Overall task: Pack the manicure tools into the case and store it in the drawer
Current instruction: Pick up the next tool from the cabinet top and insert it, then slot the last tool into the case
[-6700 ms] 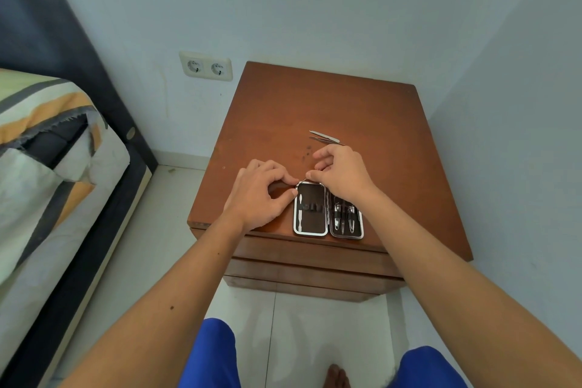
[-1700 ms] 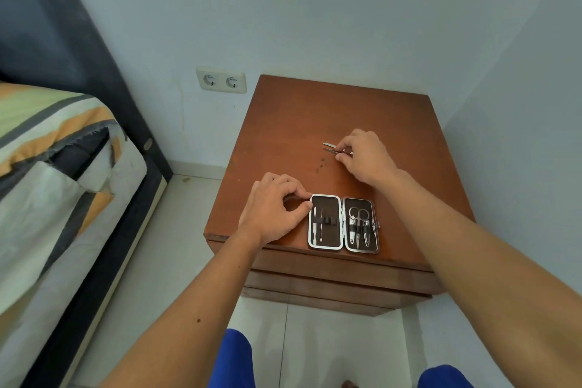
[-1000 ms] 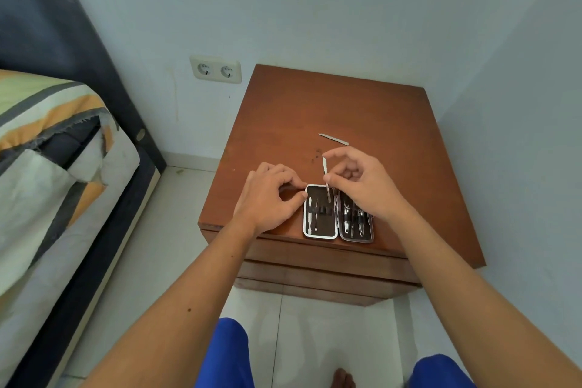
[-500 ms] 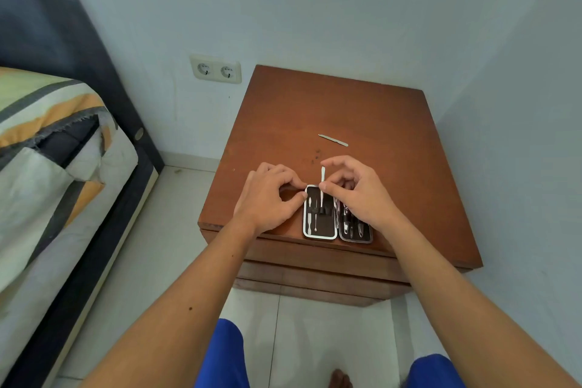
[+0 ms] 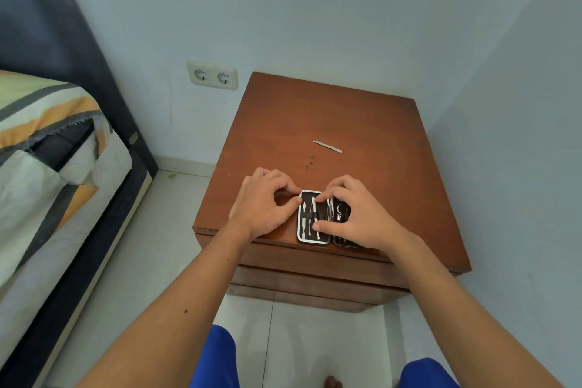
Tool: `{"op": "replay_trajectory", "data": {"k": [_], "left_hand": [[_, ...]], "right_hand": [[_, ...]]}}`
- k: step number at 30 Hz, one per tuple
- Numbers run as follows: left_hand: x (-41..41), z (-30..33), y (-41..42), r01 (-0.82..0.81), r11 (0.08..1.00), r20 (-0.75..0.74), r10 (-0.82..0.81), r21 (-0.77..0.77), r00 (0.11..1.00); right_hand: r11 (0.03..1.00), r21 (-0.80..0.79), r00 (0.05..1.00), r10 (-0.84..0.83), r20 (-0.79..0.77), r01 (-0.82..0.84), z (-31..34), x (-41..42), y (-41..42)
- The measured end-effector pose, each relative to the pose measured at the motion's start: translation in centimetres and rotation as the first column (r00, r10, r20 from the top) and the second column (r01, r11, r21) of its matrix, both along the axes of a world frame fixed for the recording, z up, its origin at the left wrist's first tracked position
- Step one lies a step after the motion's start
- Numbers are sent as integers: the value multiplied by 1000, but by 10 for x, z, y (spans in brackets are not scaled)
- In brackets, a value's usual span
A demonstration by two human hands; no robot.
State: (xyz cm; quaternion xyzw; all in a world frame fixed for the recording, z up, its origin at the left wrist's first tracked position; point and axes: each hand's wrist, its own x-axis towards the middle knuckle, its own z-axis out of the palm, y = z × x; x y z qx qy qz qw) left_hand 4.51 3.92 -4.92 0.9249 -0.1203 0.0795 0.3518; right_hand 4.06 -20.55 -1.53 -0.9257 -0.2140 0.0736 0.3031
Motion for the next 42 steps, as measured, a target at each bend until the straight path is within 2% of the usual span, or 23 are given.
{"op": "replay_trajectory", "data": {"k": [9, 17, 20, 23, 26, 29, 32, 38, 40, 42], "left_hand": [[0, 1, -1, 0, 1000, -8, 0, 4, 1000], [0, 1, 0, 4, 1000, 5, -4, -9, 1000], [1, -1, 0, 1, 1000, 9, -1, -17, 1000], [1, -1, -1, 2, 1000, 6, -2, -9, 1000], [0, 0, -1, 4, 1000, 5, -3, -14, 1000], [0, 0, -1, -1, 1000, 8, 1, -17, 1000], [0, 0, -1, 4, 1000, 12, -4, -12, 1000], [0, -1, 0, 5, 1000, 7, -5, -10, 1000], [0, -1, 0, 6, 1000, 7, -6, -8, 1000], [0, 0, 0, 8, 1000, 1, -8, -2, 1000]], "right_hand": [[998, -59, 999, 40, 36, -38, 0, -5, 0], [1000, 16, 1000, 3, 16, -3, 2, -8, 1], [979, 160, 991, -131, 25, 125, 15, 7, 3], [940, 172, 942, -316, 113, 295, 23, 49, 5], [922, 40, 916, -388, 102, 386, 22, 92, 10], [911, -96, 915, -394, 90, 402, 16, 117, 15], [901, -135, 910, -399, 112, 411, 13, 124, 15], [908, -267, 942, -284, 179, 324, 10, 113, 17], [921, -174, 935, -330, 127, 349, 8, 105, 12], [919, 14, 920, -393, 0, 393, 8, 92, 7]]}}
